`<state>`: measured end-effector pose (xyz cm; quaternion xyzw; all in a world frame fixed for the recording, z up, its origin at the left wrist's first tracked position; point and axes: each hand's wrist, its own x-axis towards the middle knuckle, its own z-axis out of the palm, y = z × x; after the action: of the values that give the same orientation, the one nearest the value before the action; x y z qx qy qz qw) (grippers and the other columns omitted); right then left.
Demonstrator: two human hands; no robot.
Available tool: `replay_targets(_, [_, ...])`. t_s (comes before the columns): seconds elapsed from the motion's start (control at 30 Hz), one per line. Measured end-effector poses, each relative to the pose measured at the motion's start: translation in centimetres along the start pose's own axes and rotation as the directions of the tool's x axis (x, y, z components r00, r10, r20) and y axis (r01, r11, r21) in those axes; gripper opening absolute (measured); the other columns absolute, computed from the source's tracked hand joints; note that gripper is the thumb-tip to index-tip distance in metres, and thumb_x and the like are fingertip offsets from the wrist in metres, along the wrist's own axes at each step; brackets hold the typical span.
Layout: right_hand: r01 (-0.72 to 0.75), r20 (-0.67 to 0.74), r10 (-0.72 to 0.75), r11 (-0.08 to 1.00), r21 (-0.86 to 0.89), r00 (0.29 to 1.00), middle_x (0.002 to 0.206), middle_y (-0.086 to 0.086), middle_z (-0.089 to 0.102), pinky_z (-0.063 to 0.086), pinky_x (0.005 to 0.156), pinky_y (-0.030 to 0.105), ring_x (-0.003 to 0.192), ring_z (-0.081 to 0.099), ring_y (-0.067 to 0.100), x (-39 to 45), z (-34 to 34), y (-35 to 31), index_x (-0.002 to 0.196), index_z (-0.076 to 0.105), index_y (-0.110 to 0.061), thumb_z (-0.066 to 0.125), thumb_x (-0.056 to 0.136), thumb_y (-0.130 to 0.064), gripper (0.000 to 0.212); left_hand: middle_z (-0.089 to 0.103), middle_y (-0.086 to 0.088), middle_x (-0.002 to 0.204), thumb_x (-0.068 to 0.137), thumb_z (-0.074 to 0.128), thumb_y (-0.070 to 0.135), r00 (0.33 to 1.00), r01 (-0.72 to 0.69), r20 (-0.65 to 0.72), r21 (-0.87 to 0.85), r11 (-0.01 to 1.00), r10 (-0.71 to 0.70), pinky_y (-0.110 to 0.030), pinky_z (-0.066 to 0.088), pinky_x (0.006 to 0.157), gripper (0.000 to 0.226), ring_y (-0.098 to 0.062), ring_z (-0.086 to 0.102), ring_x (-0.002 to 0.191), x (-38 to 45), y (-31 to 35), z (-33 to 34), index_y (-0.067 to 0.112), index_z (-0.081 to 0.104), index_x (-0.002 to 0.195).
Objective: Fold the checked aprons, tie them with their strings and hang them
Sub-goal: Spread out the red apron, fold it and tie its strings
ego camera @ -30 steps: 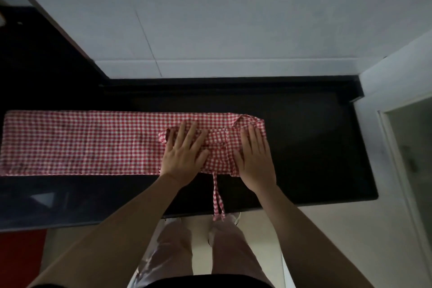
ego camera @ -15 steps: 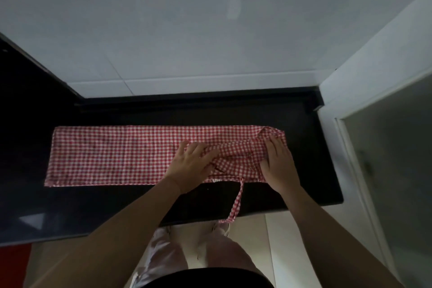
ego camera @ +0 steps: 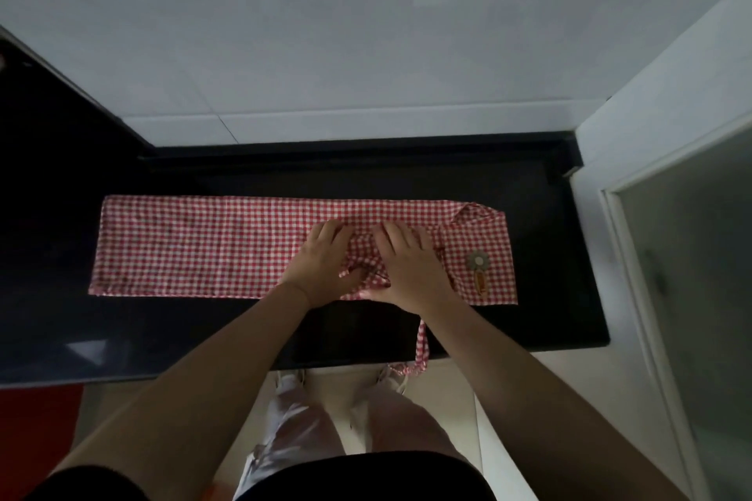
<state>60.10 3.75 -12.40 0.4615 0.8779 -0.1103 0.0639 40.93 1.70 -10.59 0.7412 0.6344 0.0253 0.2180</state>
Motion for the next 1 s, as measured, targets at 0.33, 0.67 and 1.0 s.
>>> replay_targets(0.33, [-0.018,0.059,0.015,0.999,0.04,0.998,0.162,0.01,0.014,-0.005,0.119,0.04,0.151,0.011,0.027,-0.1,-0.5,-0.2,0.157,0.01,-0.015,0.048,0.087,-0.07,0.096,0.033,-0.005,0.146,0.07,0.065,0.07,0.985,-0.099,0.147,0.074,0.992,0.087,-0.051,0.034,0.111,0.1,-0.026,0.03,0.133,-0.1,-1.2,-0.6,0.022,0.027,0.15])
replay_targets(0.67, [-0.093,0.103,0.085,0.993,0.07,0.991,0.164,0.011,0.01,-0.006,0.12,0.04,0.152,0.006,0.027,-0.2,-1.0,-1.4,0.158,0.009,-0.014,0.033,0.091,-0.074,0.093,0.057,-0.002,0.125,0.09,0.061,0.046,0.988,-0.085,0.125,-0.003,0.996,0.085,-0.041,0.041,0.105,0.043,-0.022,0.047,0.118,0.6,-1.6,-1.7,0.019,0.058,0.123])
replay_targets(1.0, [-0.165,0.142,0.148,0.979,0.12,0.979,0.164,0.017,0.003,-0.001,0.121,0.045,0.152,0.001,0.034,0.0,-0.9,-2.5,0.157,0.005,-0.028,-0.002,0.074,-0.087,0.102,0.058,0.011,0.108,0.093,0.056,0.033,0.992,-0.012,0.119,-0.225,0.974,0.039,-0.027,0.048,0.089,0.026,-0.01,0.053,0.102,0.1,-1.9,-2.6,0.03,0.061,0.118])
